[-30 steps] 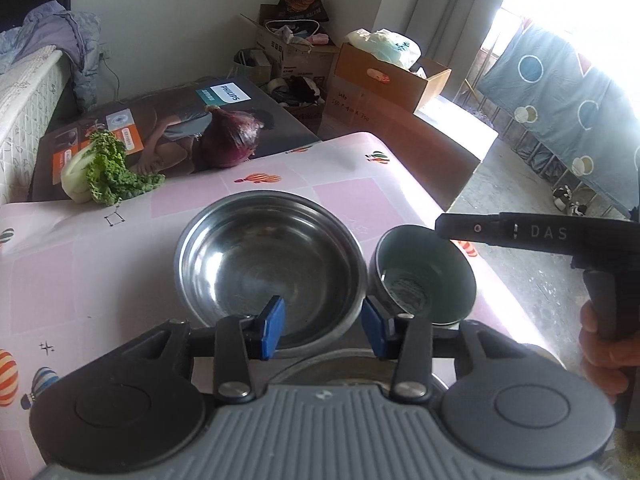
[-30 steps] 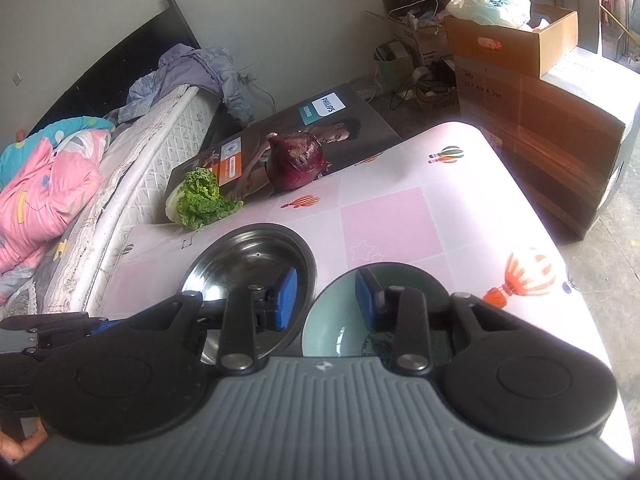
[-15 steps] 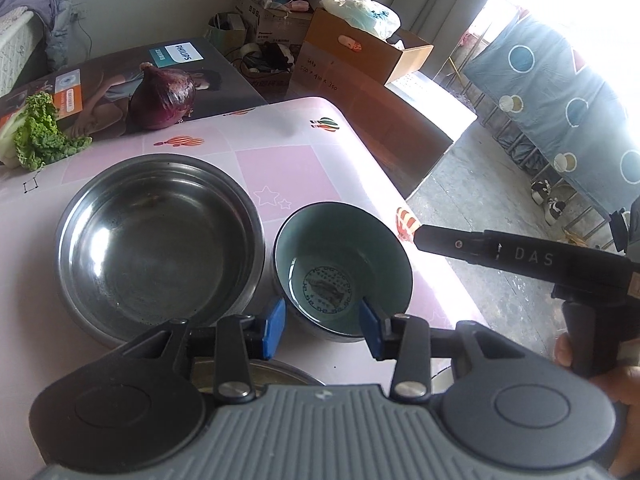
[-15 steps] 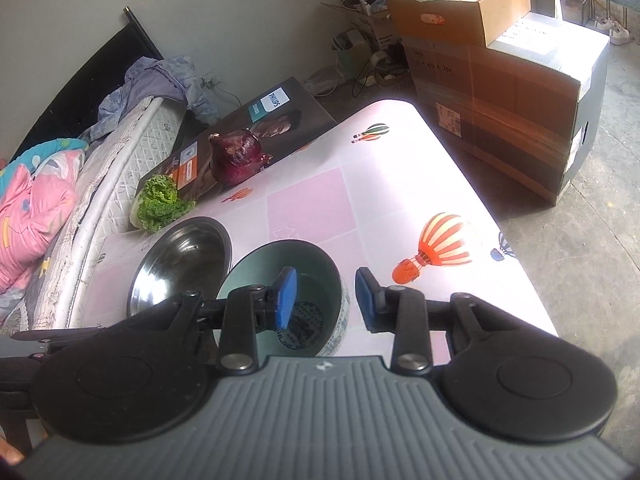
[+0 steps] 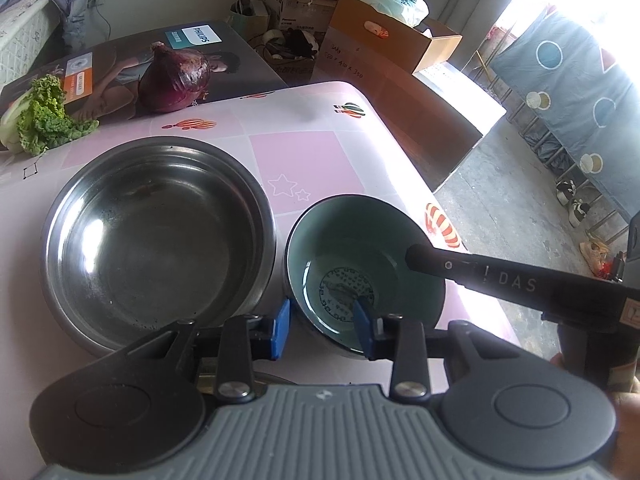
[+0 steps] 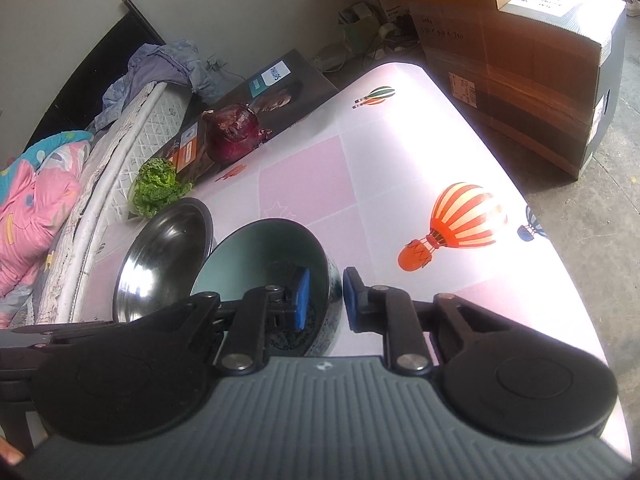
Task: Organize plates and bowls
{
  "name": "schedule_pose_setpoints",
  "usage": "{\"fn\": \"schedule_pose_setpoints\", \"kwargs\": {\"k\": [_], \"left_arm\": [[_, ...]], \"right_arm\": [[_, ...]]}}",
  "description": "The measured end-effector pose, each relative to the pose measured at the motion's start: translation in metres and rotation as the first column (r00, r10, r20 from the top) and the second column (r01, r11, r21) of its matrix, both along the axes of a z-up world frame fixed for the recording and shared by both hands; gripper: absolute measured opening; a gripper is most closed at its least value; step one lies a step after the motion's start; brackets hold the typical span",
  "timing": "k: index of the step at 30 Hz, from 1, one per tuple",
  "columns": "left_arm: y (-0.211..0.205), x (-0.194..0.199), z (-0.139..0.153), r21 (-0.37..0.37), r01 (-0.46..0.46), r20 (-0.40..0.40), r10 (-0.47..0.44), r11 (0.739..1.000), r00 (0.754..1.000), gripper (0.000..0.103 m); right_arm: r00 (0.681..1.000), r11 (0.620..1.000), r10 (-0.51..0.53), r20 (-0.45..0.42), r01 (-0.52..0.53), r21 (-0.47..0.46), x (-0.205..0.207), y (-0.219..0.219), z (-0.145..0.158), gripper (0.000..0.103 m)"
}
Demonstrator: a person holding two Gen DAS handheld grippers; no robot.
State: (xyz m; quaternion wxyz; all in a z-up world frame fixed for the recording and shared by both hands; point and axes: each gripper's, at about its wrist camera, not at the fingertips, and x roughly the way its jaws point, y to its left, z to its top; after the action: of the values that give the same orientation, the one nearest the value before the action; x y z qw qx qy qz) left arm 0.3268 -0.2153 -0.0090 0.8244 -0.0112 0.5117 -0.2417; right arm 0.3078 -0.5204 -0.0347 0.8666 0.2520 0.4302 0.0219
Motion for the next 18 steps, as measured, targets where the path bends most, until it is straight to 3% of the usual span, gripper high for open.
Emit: {"fn": "schedule_pose_setpoints", "kwargs": {"k": [3, 11, 18], "left_arm": [[-0.002, -0.001, 0.0, -0.002, 0.014, 0.003, -0.014, 1.0, 1.0, 0.035], [-0.016, -0.007, -0.001, -0.018, 0.062, -0.008, -0.062, 0.998, 0.998, 0.036], [-0.026, -0.003, -0.005, 0.015, 0.046, -0.004, -0.046, 0.999, 0.999, 0.036]], "right_arm": [[1.0, 1.0, 0.013, -0.002, -0.013, -0.025, -0.002, 0.001, 0.0, 0.01], [1.0, 0.999, 0.006, -0.012, -0.006, -0.04, -0.017, -0.014, 0.003, 0.009], [1.0, 1.0, -0.009, -0.025, 0.009, 0.004, -0.019, -0.024, -0.002, 0.012]]}}
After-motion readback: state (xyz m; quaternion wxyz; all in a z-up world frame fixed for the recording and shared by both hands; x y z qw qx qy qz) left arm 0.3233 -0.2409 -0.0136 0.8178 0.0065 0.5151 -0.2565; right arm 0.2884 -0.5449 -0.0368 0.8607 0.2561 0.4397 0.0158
